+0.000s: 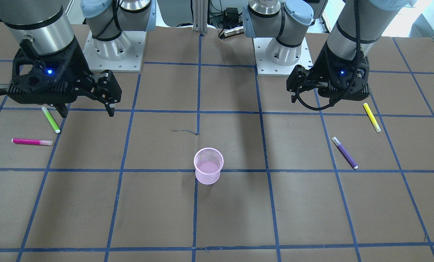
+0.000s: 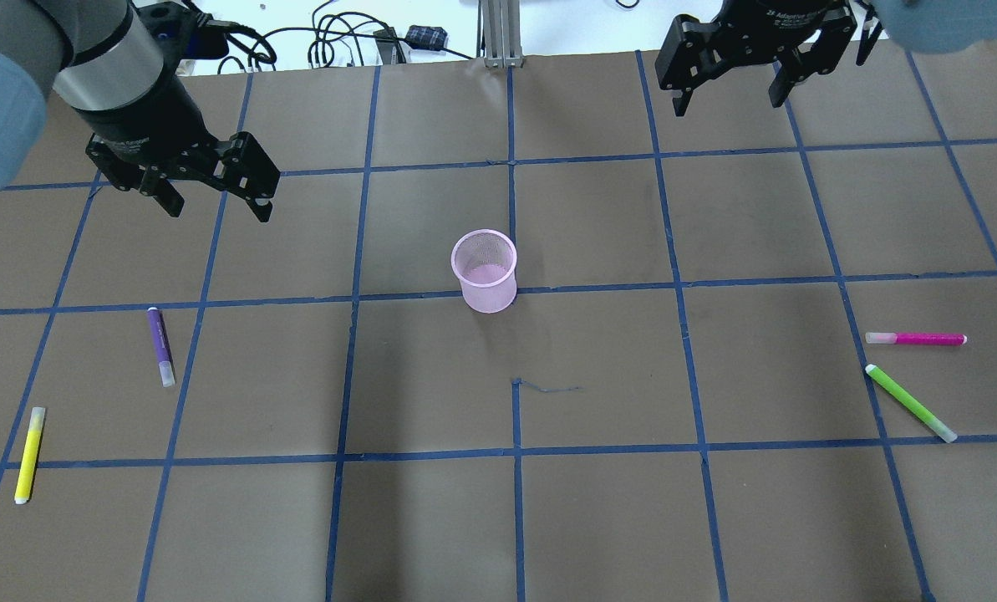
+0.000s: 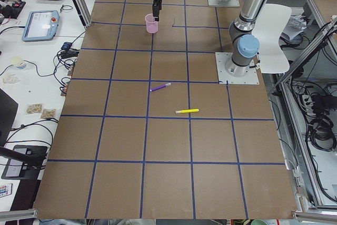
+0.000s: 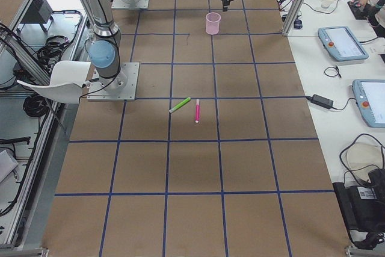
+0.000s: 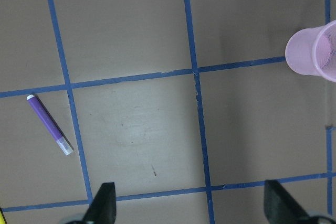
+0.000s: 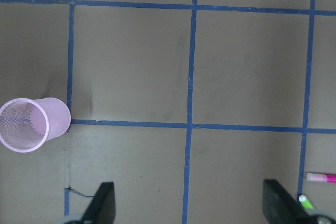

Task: Insert purple and pink pens into pink cup

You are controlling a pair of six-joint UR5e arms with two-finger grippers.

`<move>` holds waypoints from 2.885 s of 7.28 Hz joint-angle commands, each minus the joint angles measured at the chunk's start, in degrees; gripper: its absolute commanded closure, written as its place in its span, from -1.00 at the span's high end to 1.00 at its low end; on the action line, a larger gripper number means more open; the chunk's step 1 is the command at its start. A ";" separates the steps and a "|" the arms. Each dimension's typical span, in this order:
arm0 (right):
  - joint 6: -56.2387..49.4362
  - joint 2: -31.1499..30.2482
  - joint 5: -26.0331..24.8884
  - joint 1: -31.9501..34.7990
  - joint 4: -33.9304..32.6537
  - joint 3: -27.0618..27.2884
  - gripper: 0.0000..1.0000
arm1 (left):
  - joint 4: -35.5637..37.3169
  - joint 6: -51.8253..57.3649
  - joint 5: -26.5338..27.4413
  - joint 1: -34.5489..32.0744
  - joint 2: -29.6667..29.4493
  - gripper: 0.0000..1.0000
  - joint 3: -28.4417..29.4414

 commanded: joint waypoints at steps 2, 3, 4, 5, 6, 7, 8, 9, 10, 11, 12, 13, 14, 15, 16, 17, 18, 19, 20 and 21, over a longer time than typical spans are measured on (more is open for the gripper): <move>-0.54 -0.32 -0.11 -0.17 -0.61 0.15 1.00 | 0.04 -0.18 0.02 -0.01 0.15 1.00 -0.56; -0.54 -0.41 -0.02 -0.17 -0.61 -0.03 1.00 | 0.04 -0.01 0.02 0.16 0.15 1.00 -0.56; -0.45 -0.85 -0.02 -0.09 -0.52 0.06 1.00 | 0.04 -0.09 0.02 0.07 0.15 1.00 -0.65; -0.45 -0.94 0.07 0.00 -0.61 -0.03 1.00 | 0.04 -0.09 0.02 0.07 0.15 1.00 -0.65; -0.63 -0.94 0.07 0.00 -0.61 -0.11 1.00 | 0.04 0.08 0.02 0.25 0.15 1.00 -0.56; -0.71 -0.85 -0.19 -0.09 -0.61 0.15 1.00 | 0.04 0.00 0.02 0.34 0.24 1.00 -0.56; -2.63 -0.76 -0.28 -1.13 -0.70 -0.11 1.00 | 0.04 0.08 0.10 0.51 0.24 1.00 -0.56; -7.52 -0.42 -0.89 -3.32 -0.61 0.06 1.00 | 0.04 0.00 0.11 0.51 0.15 1.00 -0.56; -9.75 -0.15 -0.38 -8.91 0.17 0.15 1.00 | 0.04 0.00 0.11 0.60 0.15 1.00 -0.56; -16.12 0.03 -0.11 -14.79 2.88 0.24 1.00 | 0.04 0.00 0.11 0.60 0.15 1.00 -0.56; -25.67 0.98 -0.28 -18.85 3.25 0.32 1.00 | 0.04 0.00 0.02 0.77 0.06 1.00 -0.48; -30.98 1.08 -0.37 -23.42 2.65 1.19 1.00 | 0.48 0.69 0.02 1.99 -1.33 1.00 -0.65; -38.17 1.08 -0.11 -28.34 2.56 2.94 1.00 | 0.92 0.09 -0.16 6.79 -2.56 1.00 -0.56; -49.82 1.08 0.15 -32.74 2.55 5.40 0.98 | 4.32 0.08 -0.16 10.58 -4.75 1.00 -1.09; -59.68 1.08 0.07 -36.35 1.51 7.51 0.96 | 8.79 0.35 -0.16 13.32 -6.16 1.00 -3.01; -66.48 1.17 0.07 -39.08 1.67 10.14 0.97 | 12.23 0.78 -0.25 15.69 -7.05 1.00 -5.29; -77.86 1.17 0.16 -41.63 1.68 13.21 0.97 | 13.65 0.70 -0.07 16.67 -7.84 1.00 -5.92; -85.37 1.17 0.16 -43.49 1.59 15.68 0.97 | 13.58 0.09 -0.07 18.16 -8.81 1.00 -6.19; -93.36 1.26 0.59 -45.33 1.76 16.92 0.93 | 13.75 0.26 -0.16 20.61 -10.73 1.00 -6.62; -105.27 1.26 4.69 -46.48 1.33 19.11 0.97 | 13.93 0.26 -0.25 23.25 -12.58 1.00 -6.72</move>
